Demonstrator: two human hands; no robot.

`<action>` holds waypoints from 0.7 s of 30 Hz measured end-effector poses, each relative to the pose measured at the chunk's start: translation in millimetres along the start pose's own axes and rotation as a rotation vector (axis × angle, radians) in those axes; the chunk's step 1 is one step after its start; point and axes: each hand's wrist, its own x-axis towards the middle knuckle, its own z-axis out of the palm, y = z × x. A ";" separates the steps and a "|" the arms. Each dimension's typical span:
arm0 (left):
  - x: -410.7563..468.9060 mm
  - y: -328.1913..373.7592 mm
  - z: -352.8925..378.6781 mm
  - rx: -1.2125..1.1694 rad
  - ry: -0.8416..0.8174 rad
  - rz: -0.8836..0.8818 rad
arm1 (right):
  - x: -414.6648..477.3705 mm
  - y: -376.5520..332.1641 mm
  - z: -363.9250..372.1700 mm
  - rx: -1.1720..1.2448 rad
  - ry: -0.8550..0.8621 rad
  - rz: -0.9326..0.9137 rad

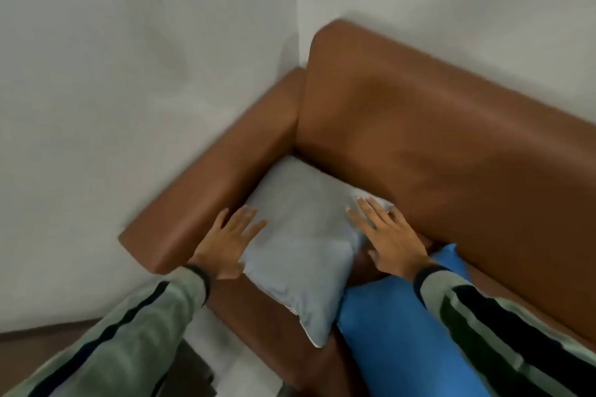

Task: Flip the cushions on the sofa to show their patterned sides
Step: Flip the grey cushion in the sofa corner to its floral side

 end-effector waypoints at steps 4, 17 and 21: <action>-2.4 -18.7 91.6 0.003 0.181 -0.042 | 32.0 6.3 65.4 -0.141 0.025 -0.009; 53.9 -22.0 90.3 -0.381 0.208 -0.011 | 78.8 25.5 37.6 0.460 0.091 0.138; 69.9 -59.7 27.4 -0.787 0.166 -0.023 | 71.9 42.1 -10.6 0.772 0.133 0.326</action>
